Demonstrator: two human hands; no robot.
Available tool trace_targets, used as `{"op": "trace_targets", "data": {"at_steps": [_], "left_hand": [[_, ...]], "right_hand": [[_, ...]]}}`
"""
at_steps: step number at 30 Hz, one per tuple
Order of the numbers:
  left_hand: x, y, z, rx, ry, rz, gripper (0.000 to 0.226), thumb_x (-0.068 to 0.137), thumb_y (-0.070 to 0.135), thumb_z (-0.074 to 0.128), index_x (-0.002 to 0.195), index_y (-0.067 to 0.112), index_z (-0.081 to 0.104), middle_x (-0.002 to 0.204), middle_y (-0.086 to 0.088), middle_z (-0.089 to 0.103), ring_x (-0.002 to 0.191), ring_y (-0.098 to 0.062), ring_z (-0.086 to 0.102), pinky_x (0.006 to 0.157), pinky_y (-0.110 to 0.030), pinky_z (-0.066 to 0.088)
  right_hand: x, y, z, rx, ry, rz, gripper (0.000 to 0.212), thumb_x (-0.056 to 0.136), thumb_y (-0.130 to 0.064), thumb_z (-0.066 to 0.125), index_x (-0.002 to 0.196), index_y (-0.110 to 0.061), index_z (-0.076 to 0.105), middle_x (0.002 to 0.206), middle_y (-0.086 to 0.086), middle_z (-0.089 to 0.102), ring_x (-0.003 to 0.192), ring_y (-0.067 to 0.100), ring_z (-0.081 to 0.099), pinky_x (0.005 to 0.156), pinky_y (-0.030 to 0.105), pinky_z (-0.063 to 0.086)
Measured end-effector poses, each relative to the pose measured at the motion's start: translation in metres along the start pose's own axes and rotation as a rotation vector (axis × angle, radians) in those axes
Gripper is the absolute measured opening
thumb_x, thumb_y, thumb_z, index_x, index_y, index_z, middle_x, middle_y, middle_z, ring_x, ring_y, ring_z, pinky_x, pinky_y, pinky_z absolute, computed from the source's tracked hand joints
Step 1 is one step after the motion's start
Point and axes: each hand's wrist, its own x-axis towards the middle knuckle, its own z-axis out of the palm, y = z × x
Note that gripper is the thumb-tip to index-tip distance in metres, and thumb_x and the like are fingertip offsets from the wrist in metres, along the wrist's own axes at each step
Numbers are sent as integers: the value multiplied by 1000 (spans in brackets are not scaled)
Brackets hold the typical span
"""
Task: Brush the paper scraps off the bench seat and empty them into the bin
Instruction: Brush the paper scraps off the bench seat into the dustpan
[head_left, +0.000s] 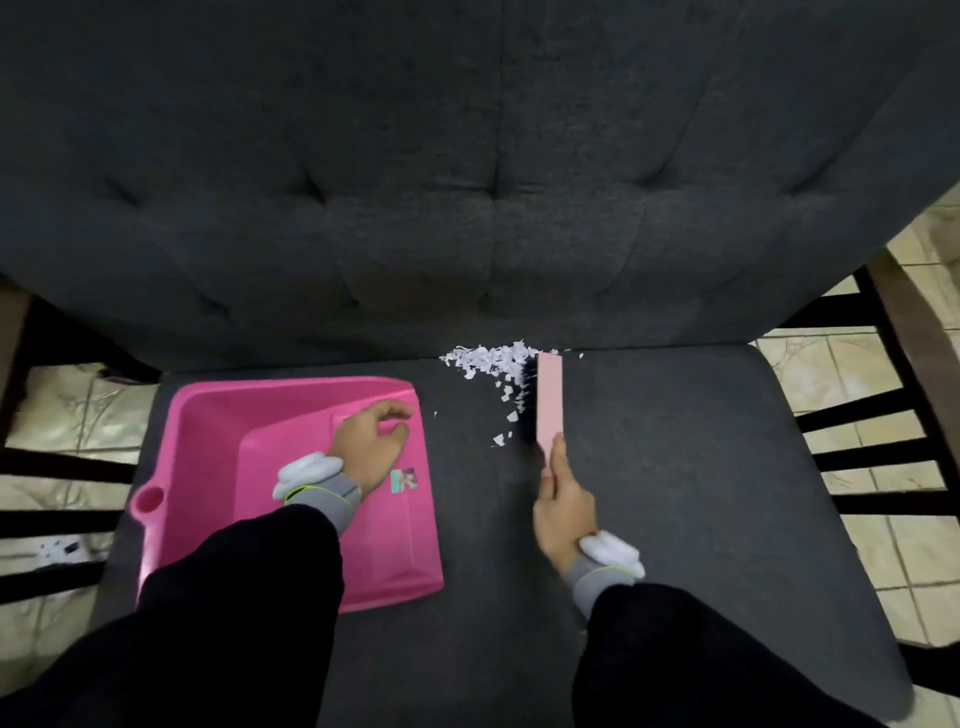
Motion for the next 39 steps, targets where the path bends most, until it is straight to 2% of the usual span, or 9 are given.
{"op": "trace_targets", "data": {"at_steps": [9, 13, 18, 23, 27, 30, 33, 36, 39], "left_hand": [[-16, -34, -75, 23, 219, -97, 26, 86, 4, 54, 107, 13, 65, 111, -3, 68, 98, -21, 62, 76, -17, 34], [-28, -59, -112, 14, 297, -137, 28, 85, 1, 54, 109, 12, 63, 113, -4, 68, 102, -23, 62, 79, -18, 35], [-40, -90, -141, 17, 367, -184, 29, 83, 2, 54, 107, 14, 65, 108, -5, 69, 105, -23, 62, 89, -23, 40], [-51, -115, -154, 94, 398, -153, 34, 78, 9, 54, 110, 14, 64, 111, -12, 65, 105, -29, 58, 89, -30, 41], [-53, -131, -146, 115, 460, -246, 54, 75, 5, 60, 127, 15, 51, 123, -17, 51, 111, -35, 50, 94, -40, 40], [-53, -136, -142, -161, 386, -418, 47, 86, 24, 61, 130, 15, 47, 119, -10, 58, 109, -30, 55, 90, -31, 39], [-60, -135, -135, -370, 283, -467, 47, 81, 50, 63, 117, 22, 56, 111, -3, 65, 104, -24, 60, 93, -33, 45], [-62, -131, -124, -371, 332, -408, 50, 72, 35, 76, 114, 18, 56, 100, 1, 63, 93, -20, 60, 84, -30, 45], [-49, -124, -124, -261, 391, -417, 34, 83, 14, 63, 116, 11, 54, 103, -8, 62, 98, -27, 58, 78, -26, 36]], "right_hand": [[-10, -42, -7, -15, -119, -232, 51, 98, -19, 40, 145, -37, 30, 123, 17, 62, 114, 35, 57, 91, 29, 42], [-21, -64, 15, -27, -183, -291, 50, 99, -20, 39, 145, -37, 29, 112, 20, 66, 101, 36, 61, 76, 26, 39], [-34, -81, 47, -14, -283, -352, 49, 99, -18, 40, 144, -34, 32, 128, 14, 60, 115, 30, 57, 94, 25, 40], [-39, -87, 71, -31, -337, -380, 52, 97, -18, 41, 141, -43, 31, 103, 15, 70, 53, 11, 46, 57, 16, 41], [-35, -87, 76, -3, -341, -377, 52, 97, -21, 45, 141, -44, 30, 72, -2, 61, 55, 8, 44, 57, 17, 39], [-28, -84, 73, 33, -320, -374, 53, 95, -24, 51, 138, -47, 30, 87, -6, 59, 66, 1, 48, 64, 16, 41], [-19, -77, 69, 62, -301, -350, 55, 93, -25, 54, 126, -63, 30, 100, -14, 61, 50, -11, 46, 68, 18, 43], [-10, -68, 62, 63, -281, -312, 59, 93, -27, 54, 114, -76, 29, 93, -12, 60, 43, -11, 43, 62, 15, 38], [-3, -61, 54, 69, -226, -269, 53, 93, -26, 53, 130, -60, 34, 88, -7, 59, 45, -6, 47, 61, 17, 40]]}}
